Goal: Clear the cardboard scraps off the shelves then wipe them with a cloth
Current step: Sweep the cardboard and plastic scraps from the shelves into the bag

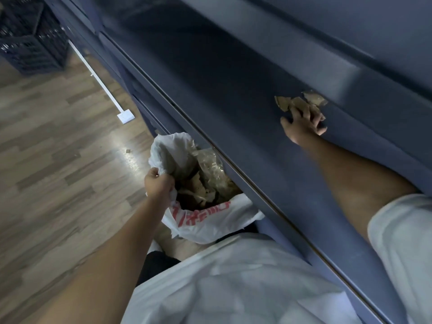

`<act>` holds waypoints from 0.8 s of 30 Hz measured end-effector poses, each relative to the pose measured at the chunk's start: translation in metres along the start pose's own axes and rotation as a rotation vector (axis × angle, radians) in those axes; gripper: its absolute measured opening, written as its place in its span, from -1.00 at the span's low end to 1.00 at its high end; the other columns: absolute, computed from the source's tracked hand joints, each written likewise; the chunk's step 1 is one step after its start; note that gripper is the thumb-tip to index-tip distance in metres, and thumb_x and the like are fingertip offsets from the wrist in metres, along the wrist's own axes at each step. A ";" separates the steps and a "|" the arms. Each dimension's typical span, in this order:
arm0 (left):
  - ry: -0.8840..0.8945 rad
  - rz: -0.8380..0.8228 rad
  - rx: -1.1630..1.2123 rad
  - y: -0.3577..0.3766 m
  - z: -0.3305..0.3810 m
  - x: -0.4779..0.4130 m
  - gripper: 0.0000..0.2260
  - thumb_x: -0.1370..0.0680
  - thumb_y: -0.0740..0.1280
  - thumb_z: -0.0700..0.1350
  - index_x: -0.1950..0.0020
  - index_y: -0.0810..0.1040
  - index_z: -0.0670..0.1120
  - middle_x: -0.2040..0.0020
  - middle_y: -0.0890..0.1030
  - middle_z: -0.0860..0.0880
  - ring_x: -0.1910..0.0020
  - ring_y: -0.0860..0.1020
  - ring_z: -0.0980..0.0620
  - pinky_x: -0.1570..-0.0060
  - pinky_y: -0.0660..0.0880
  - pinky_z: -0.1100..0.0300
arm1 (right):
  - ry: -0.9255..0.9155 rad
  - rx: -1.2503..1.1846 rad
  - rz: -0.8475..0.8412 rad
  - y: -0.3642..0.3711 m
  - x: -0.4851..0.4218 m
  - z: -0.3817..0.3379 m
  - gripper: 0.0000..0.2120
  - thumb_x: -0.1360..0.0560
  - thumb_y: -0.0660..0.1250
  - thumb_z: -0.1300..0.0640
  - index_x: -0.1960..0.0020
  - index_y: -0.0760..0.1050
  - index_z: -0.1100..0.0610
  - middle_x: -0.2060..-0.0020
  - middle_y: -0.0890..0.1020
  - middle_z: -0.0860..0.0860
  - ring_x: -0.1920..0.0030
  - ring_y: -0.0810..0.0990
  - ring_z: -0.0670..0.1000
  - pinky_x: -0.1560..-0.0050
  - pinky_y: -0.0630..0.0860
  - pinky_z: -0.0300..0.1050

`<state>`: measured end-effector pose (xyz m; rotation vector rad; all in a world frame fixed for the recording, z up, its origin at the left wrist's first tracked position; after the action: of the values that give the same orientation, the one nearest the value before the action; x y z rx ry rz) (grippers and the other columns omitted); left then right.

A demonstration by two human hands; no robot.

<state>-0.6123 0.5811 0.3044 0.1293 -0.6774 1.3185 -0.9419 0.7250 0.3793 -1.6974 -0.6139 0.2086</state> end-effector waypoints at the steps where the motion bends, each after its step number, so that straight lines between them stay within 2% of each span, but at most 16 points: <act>1: -0.015 0.021 0.001 0.000 -0.001 -0.001 -0.80 -0.46 0.09 -0.41 0.19 0.36 -0.12 0.38 0.33 -0.07 0.46 0.30 0.03 0.70 0.21 0.45 | 0.026 0.070 -0.016 0.014 -0.014 0.011 -0.47 -0.60 0.01 -0.07 -0.52 0.04 0.08 -0.53 0.02 0.09 -0.51 -0.06 0.16 -0.45 -0.09 -0.03; 2: -0.009 0.042 -0.002 0.002 -0.002 -0.001 -0.81 -0.44 0.09 -0.41 0.16 0.37 -0.13 0.38 0.34 -0.07 0.46 0.30 0.03 0.70 0.21 0.45 | 0.038 0.035 -0.027 0.017 -0.012 0.009 -0.47 -0.58 0.01 -0.12 -0.51 0.04 -0.01 -0.52 0.03 0.06 -0.50 -0.06 0.19 -0.45 -0.10 0.13; 4: 0.005 0.054 -0.009 0.006 -0.010 0.002 -0.80 -0.41 0.09 -0.41 0.19 0.37 -0.14 0.40 0.34 -0.07 0.46 0.31 0.04 0.70 0.21 0.44 | 0.024 0.020 -0.061 0.027 -0.011 0.010 -0.47 -0.54 0.02 -0.17 -0.48 0.06 -0.11 -0.52 0.03 0.01 -0.49 -0.09 0.24 -0.43 -0.08 0.25; 7: 0.023 0.037 0.002 0.012 -0.015 -0.001 -0.77 -0.38 0.09 -0.41 0.33 0.29 -0.09 0.42 0.32 -0.06 0.48 0.29 0.03 0.69 0.19 0.43 | -0.031 -0.001 -0.018 0.036 -0.001 0.007 -0.47 -0.53 0.05 -0.18 -0.47 0.09 -0.13 -0.51 0.04 -0.01 -0.49 -0.12 0.24 -0.44 -0.08 0.26; 10: 0.016 0.030 0.029 0.011 -0.017 -0.006 -0.77 -0.38 0.10 -0.41 0.32 0.31 -0.09 0.41 0.33 -0.06 0.47 0.31 0.01 0.70 0.18 0.47 | -0.058 0.020 -0.004 0.049 0.013 -0.003 -0.45 -0.53 0.05 -0.18 -0.48 0.05 -0.12 -0.51 0.01 0.00 -0.49 -0.16 0.23 -0.45 -0.13 0.24; 12: 0.002 0.025 0.041 0.009 -0.018 -0.005 -0.80 -0.38 0.11 -0.41 0.18 0.44 -0.18 0.40 0.35 -0.06 0.44 0.34 0.00 0.69 0.23 0.44 | -0.110 0.028 -0.016 0.056 0.025 -0.017 -0.45 -0.54 0.05 -0.17 -0.49 0.03 -0.11 -0.52 -0.02 0.00 -0.50 -0.18 0.24 -0.45 -0.15 0.24; 14: -0.002 0.033 0.048 0.006 -0.019 -0.003 -0.68 -0.39 0.11 -0.41 -0.08 0.48 -0.25 0.38 0.37 -0.06 0.45 0.34 0.02 0.66 0.27 0.39 | -0.157 0.001 -0.034 0.062 0.036 -0.032 -0.45 -0.54 0.06 -0.17 -0.49 0.05 -0.11 -0.53 -0.02 -0.01 -0.50 -0.19 0.24 -0.45 -0.17 0.24; 15: 0.002 0.025 0.053 0.006 -0.018 -0.002 -0.67 -0.39 0.11 -0.41 -0.09 0.47 -0.23 0.38 0.37 -0.06 0.45 0.35 0.03 0.65 0.28 0.39 | -0.174 -0.003 -0.043 0.066 0.042 -0.039 -0.46 -0.54 0.05 -0.17 -0.48 0.06 -0.12 -0.53 -0.02 -0.01 -0.50 -0.20 0.23 -0.45 -0.18 0.24; 17: 0.014 0.007 0.052 0.008 -0.018 -0.002 -0.79 -0.39 0.11 -0.42 0.15 0.43 -0.16 0.40 0.35 -0.05 0.44 0.33 0.02 0.61 0.28 0.35 | -0.239 0.033 -0.052 0.077 0.060 -0.055 -0.48 -0.54 0.05 -0.18 -0.47 0.08 -0.13 -0.53 -0.02 -0.01 -0.50 -0.19 0.24 -0.44 -0.18 0.23; 19: 0.016 0.004 0.064 0.009 -0.018 -0.004 -0.77 -0.39 0.10 -0.41 0.30 0.33 -0.09 0.40 0.32 -0.05 0.43 0.31 0.02 0.52 0.25 0.27 | -0.327 0.071 -0.067 0.088 0.084 -0.070 -0.48 -0.54 0.03 -0.18 -0.47 0.07 -0.14 -0.53 -0.04 -0.01 -0.49 -0.20 0.24 -0.44 -0.19 0.21; 23: -0.020 -0.018 0.067 0.008 -0.020 -0.003 -0.78 -0.40 0.09 -0.40 0.16 0.39 -0.12 0.38 0.35 -0.06 0.44 0.33 0.02 0.58 0.27 0.33 | -0.464 0.072 -0.171 0.102 0.134 -0.086 -0.48 -0.56 0.00 -0.18 -0.49 0.01 -0.14 -0.54 -0.12 -0.01 -0.49 -0.28 0.20 -0.45 -0.25 0.16; 24: -0.029 -0.027 0.077 0.007 -0.021 -0.004 -0.77 -0.41 0.09 -0.40 0.18 0.39 -0.10 0.39 0.34 -0.06 0.45 0.32 0.02 0.58 0.27 0.32 | -0.518 0.074 -0.189 0.105 0.146 -0.090 -0.48 -0.56 0.01 -0.17 -0.49 0.03 -0.14 -0.54 -0.12 -0.01 -0.50 -0.26 0.18 -0.45 -0.24 0.13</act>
<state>-0.6115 0.5895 0.2835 0.2191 -0.6476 1.3189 -0.7484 0.7110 0.3282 -1.5043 -1.1286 0.5373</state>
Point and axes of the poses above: each hand's wrist, its own x-axis away from the middle knuckle, its own y-axis out of the palm, z = x × y, the point moved 5 cm from there along -x, towards the middle knuckle
